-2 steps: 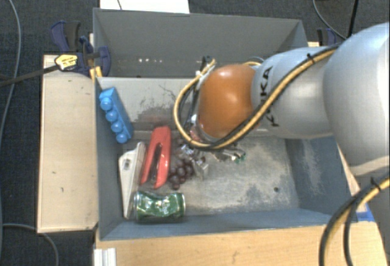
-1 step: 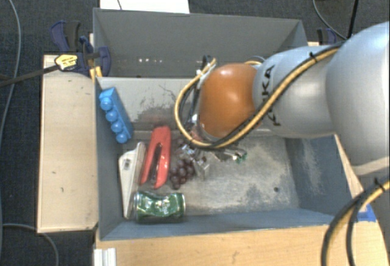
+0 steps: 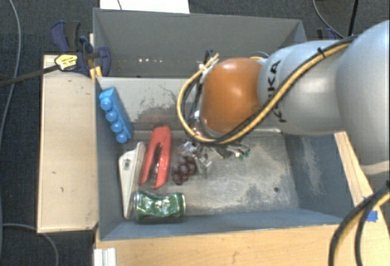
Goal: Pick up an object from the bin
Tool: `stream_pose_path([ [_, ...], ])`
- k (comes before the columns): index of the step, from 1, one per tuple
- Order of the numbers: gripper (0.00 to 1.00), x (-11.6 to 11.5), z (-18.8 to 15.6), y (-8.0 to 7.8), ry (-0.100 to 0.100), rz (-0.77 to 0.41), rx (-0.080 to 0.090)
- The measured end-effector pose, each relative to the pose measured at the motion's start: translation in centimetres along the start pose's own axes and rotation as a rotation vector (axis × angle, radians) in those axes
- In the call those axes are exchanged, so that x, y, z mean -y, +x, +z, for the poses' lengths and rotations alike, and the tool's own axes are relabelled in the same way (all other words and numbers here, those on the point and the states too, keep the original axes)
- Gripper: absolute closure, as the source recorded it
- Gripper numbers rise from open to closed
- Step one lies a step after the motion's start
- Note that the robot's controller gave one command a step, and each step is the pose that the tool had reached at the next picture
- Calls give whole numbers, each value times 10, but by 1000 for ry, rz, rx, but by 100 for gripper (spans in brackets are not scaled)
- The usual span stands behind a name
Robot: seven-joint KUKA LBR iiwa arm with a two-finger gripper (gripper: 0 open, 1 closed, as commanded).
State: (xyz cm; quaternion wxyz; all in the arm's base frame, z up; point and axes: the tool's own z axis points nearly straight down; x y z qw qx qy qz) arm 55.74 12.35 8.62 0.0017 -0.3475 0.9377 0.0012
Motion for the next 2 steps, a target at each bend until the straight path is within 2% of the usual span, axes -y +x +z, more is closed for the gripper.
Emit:
stream_pose_path([
  [2, 100, 1, -35, -2, 2, 2, 4],
])
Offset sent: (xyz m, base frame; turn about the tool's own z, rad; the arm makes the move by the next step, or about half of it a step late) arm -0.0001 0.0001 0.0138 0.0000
